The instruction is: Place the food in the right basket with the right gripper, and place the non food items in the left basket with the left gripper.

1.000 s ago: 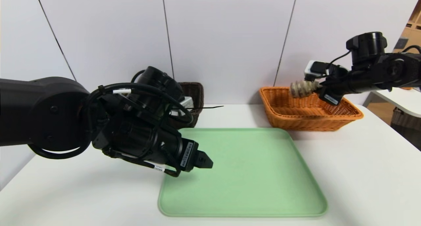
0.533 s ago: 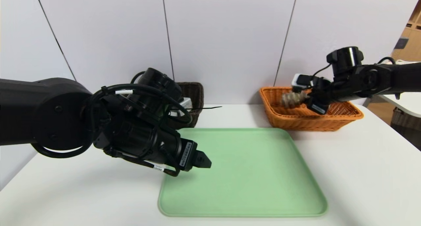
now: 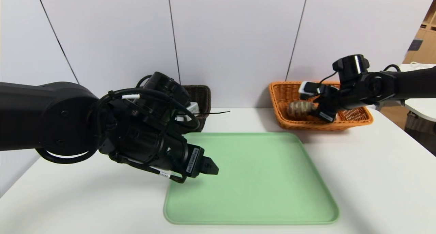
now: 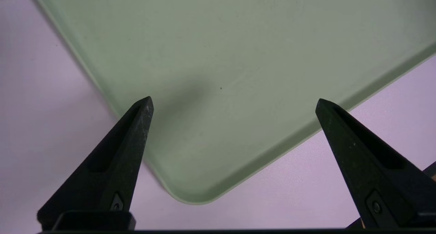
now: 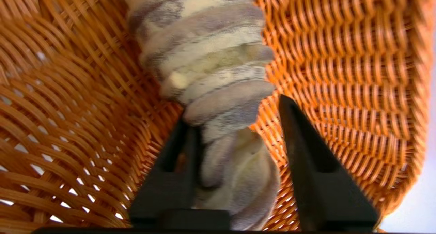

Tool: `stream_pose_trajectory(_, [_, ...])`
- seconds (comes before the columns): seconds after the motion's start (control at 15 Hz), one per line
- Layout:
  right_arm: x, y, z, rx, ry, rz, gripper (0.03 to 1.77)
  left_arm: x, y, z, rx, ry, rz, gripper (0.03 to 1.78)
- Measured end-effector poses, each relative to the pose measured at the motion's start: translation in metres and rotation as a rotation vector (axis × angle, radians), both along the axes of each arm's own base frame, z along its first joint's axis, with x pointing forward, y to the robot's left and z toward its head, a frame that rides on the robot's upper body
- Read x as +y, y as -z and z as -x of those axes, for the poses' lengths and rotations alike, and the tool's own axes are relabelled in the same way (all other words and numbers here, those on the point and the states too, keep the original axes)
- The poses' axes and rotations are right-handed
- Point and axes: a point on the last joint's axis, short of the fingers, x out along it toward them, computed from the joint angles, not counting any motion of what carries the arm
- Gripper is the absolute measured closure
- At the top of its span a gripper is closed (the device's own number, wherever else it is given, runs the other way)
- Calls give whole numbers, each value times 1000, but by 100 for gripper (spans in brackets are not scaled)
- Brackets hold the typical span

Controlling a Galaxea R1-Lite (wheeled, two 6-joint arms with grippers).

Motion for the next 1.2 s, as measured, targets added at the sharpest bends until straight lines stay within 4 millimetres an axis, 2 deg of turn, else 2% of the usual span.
stream_pose_trajectory(0.33, [0,-30,-3,-20,23,-29,53,0,0,0,1,-1,1,12])
stream_pose_trajectory(0.6, [-1,-52,1,-6,38,-46,36,0,0,0,1,-1,1,12])
stream_pose_trajectory(1.2, [-2,-54,2,-3,47,-51,17,0,-1,0,0,-1,2,12])
